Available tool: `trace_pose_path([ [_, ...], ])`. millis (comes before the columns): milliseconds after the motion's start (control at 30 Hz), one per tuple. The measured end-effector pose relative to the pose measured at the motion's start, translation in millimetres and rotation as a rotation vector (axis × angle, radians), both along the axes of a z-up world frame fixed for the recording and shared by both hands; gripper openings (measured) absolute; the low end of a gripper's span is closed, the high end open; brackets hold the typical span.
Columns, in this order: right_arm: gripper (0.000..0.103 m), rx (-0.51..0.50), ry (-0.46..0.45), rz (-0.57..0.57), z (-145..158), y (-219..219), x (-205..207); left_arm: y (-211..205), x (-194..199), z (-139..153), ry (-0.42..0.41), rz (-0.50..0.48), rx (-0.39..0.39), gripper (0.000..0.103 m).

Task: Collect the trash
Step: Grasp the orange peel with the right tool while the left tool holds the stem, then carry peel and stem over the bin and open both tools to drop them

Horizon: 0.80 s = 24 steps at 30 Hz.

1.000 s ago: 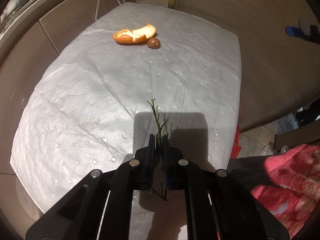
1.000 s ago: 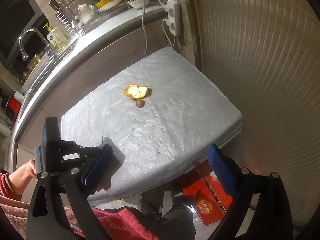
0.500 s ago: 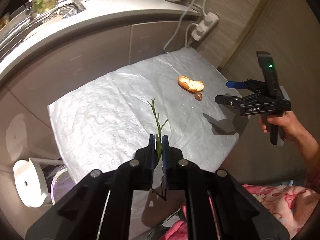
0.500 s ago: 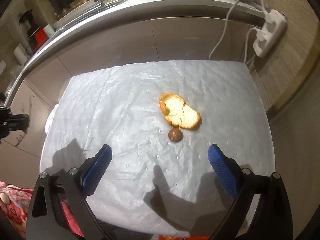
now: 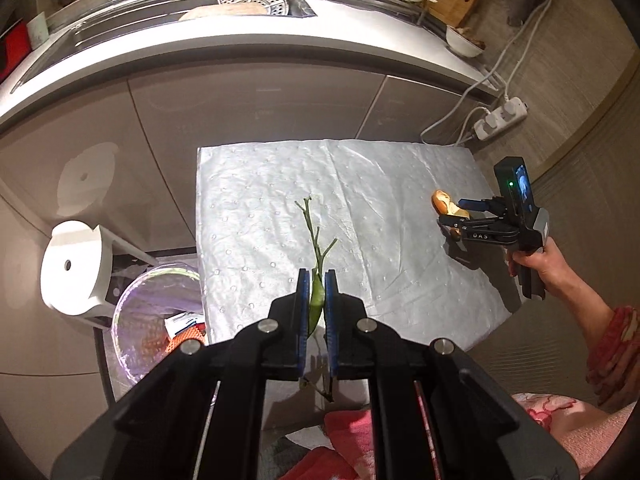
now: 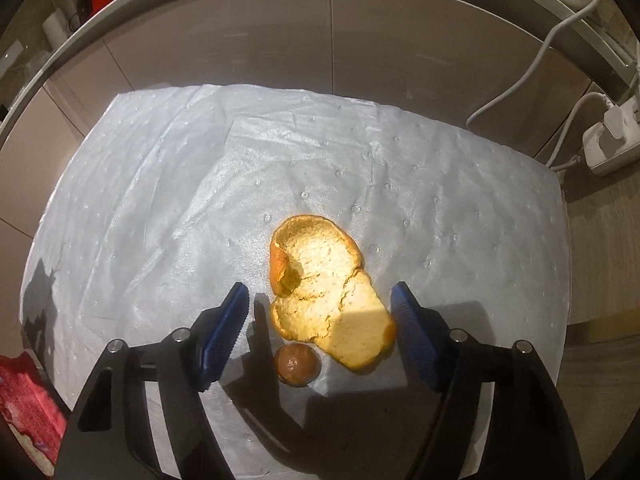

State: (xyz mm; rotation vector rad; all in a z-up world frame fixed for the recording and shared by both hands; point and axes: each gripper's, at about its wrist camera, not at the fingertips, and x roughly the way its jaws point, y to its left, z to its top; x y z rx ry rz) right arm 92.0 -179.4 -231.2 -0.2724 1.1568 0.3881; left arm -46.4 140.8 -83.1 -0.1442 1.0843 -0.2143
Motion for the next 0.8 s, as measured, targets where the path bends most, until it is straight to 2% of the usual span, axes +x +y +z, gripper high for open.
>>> trace_pose_path([
  [267, 0.042, 0.01, -0.019, -0.005, 5.4, -4.6, -2.0, 22.3, -8.0, 1.5, 0.007, 0.08, 0.013, 0.008],
  [500, 0.023, 0.126, 0.014, -0.08, 15.9, -23.2, 4.3, 43.7, -8.8, 2.8, 0.002, 0.124, 0.011, 0.008],
  [567, 0.009, 0.188, 0.041, -0.116, 15.7, -26.2, 7.0, 48.7, -8.7, 3.0, 0.001, 0.133, 0.015, 0.008],
  [800, 0.007, 0.265, 0.062, -0.155, 20.2, -25.9, 10.4, 59.1, -8.4, 2.8, 0.008, 0.144, 0.009, 0.008],
])
